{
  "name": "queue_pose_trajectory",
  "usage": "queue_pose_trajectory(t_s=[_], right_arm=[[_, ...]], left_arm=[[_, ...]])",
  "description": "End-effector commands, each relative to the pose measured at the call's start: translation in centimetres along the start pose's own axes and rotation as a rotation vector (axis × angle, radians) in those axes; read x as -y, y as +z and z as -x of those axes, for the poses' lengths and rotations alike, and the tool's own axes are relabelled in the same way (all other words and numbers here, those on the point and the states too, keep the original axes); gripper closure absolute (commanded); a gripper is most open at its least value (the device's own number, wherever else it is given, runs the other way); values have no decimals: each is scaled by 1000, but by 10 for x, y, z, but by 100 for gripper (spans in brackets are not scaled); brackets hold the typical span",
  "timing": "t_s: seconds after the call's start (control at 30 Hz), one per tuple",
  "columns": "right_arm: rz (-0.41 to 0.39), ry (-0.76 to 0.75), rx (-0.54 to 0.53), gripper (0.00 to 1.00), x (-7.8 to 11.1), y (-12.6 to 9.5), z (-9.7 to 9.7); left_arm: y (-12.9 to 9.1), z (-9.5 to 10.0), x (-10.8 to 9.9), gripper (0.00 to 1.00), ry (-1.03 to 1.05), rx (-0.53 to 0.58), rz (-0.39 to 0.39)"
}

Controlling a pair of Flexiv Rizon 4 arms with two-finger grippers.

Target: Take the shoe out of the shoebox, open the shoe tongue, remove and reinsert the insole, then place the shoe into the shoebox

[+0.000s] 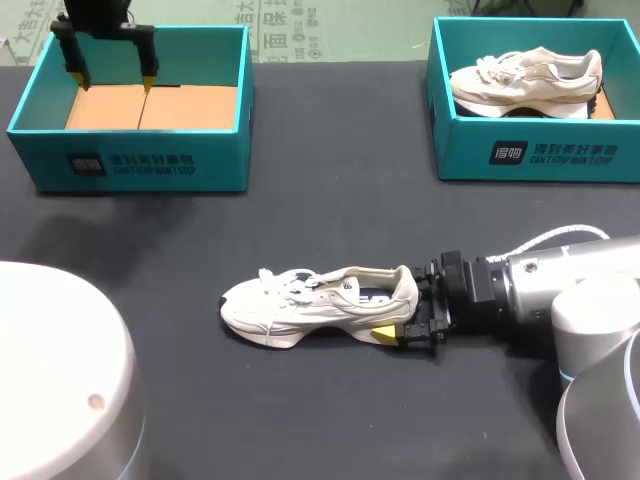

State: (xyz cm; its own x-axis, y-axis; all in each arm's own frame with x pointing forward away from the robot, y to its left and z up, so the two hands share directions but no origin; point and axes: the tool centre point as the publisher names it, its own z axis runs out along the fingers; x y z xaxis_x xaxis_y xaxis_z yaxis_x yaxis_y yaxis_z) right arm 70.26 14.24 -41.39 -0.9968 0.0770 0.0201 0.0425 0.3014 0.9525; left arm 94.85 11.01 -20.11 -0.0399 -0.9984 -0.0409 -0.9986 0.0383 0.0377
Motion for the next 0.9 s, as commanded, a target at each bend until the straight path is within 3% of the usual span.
queue_pose_trajectory(t_s=[0.03, 0.17, 0.27, 0.7, 0.9], right_arm=[[-6, 1, 1, 100, 1, 2, -2], [-6, 1, 1, 100, 1, 2, -2], [-6, 1, 1, 100, 1, 2, -2], [-6, 1, 1, 100, 1, 2, -2], [-6, 1, 1, 100, 1, 2, -2]], left_arm=[[2, -20, -41, 0, -7, 12, -54], [0, -41, -63, 0, 9, -5, -23], [-8, -60, -73, 0, -47, -32, 110], [-8, -60, -73, 0, -47, -32, 110], [-3, -117, -125, 0, 77, -9, 78]])
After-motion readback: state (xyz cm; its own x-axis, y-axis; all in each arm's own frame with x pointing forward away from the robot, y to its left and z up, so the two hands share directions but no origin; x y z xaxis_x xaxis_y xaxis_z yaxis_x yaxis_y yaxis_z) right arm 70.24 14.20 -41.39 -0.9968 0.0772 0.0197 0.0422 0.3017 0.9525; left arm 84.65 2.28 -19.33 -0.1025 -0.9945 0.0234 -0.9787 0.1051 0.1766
